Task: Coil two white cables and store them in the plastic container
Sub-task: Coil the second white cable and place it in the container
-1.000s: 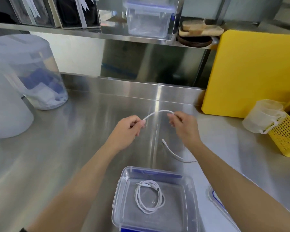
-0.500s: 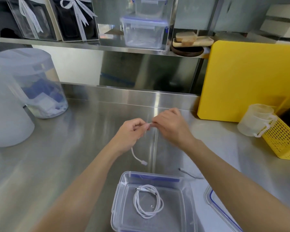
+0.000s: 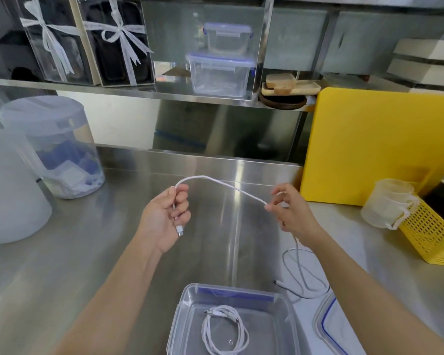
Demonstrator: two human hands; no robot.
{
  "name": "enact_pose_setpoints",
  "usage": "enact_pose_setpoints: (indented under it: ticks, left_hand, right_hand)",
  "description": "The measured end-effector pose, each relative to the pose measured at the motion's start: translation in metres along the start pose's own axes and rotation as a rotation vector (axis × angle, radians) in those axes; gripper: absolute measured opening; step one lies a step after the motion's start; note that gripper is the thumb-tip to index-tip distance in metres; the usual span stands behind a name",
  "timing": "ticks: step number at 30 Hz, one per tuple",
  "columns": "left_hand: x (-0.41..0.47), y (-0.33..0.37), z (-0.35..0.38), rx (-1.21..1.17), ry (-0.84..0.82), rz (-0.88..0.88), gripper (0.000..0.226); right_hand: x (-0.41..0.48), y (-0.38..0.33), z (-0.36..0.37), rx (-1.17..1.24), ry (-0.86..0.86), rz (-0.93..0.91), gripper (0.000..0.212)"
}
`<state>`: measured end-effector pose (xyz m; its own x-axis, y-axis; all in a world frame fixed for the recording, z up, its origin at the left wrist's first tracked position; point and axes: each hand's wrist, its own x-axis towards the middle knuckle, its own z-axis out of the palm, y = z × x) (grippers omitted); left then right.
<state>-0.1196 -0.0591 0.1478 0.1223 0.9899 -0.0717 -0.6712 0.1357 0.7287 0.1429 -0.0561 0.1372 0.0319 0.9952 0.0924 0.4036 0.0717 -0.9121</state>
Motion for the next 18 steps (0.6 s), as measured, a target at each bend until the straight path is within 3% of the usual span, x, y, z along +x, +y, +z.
enact_pose_setpoints:
  ticks: [3,6,8,12,18]
  left_hand:
    - [-0.004,0.001,-0.002,0.068,-0.057,-0.179,0.035]
    - [-0.009,-0.002,-0.001,0.296,-0.233,-0.23,0.018]
    - [-0.01,-0.001,0.002,0.314,-0.282,-0.249,0.012]
    - [-0.006,0.01,0.003,0.057,-0.164,-0.226,0.023]
    - [-0.002,0.007,0.006,-0.23,-0.014,-0.077,0.034]
  right_hand:
    - [0.004,-0.008,-0.001,0.047,0.12,-0.03,0.017]
    - [0.011,-0.018,-0.001,-0.092,0.18,-0.104,0.016]
    - [0.015,-0.019,-0.001,-0.178,0.219,-0.157,0.014]
    - [0.017,-0.007,-0.011,-0.148,0.284,-0.106,0.011]
    - [0.002,0.007,-0.011,-0.184,0.223,-0.224,0.017]
